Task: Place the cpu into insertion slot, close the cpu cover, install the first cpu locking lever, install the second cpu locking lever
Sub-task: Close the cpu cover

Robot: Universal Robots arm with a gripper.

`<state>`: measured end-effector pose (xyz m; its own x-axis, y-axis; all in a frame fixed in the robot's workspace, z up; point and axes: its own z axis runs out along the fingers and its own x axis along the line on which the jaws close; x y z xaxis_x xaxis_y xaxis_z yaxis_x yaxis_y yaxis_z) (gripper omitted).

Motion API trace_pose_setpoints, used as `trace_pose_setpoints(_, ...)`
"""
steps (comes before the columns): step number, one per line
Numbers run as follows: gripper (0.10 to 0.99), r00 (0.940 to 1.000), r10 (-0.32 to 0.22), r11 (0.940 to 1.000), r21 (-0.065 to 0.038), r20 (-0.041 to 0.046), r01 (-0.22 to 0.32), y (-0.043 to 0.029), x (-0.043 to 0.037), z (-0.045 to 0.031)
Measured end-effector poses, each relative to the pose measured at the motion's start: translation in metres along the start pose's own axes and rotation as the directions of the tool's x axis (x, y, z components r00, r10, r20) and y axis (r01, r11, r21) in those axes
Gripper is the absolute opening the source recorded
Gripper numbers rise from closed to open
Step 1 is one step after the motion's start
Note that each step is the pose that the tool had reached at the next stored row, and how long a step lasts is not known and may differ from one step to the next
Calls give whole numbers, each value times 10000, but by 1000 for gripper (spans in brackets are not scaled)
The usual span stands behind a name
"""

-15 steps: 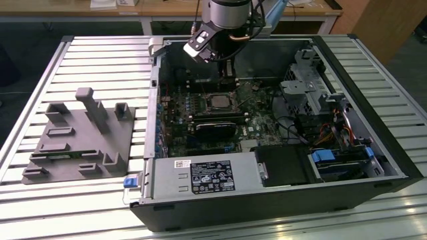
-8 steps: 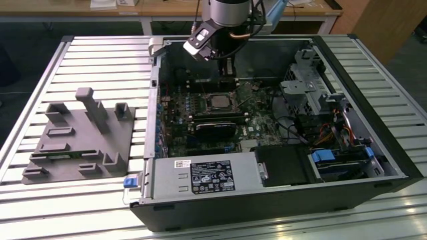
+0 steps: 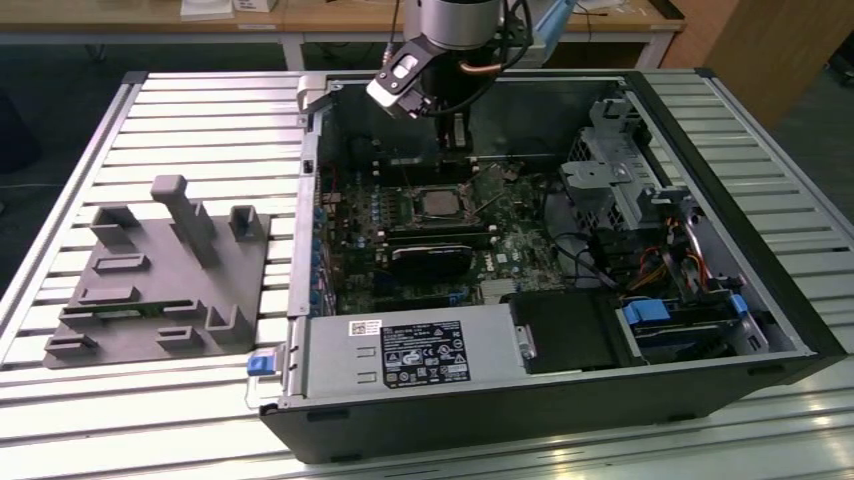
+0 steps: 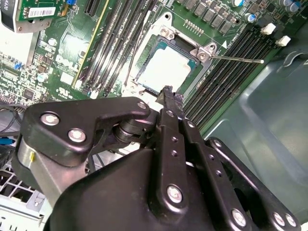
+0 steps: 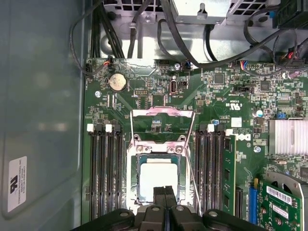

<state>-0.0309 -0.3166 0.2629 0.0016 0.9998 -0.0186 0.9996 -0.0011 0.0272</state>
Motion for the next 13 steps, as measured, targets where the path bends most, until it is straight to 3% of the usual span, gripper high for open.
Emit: trace_pose_setpoints(13, 106, 10000, 0, 10000, 0, 0, 0, 105, 0, 3)
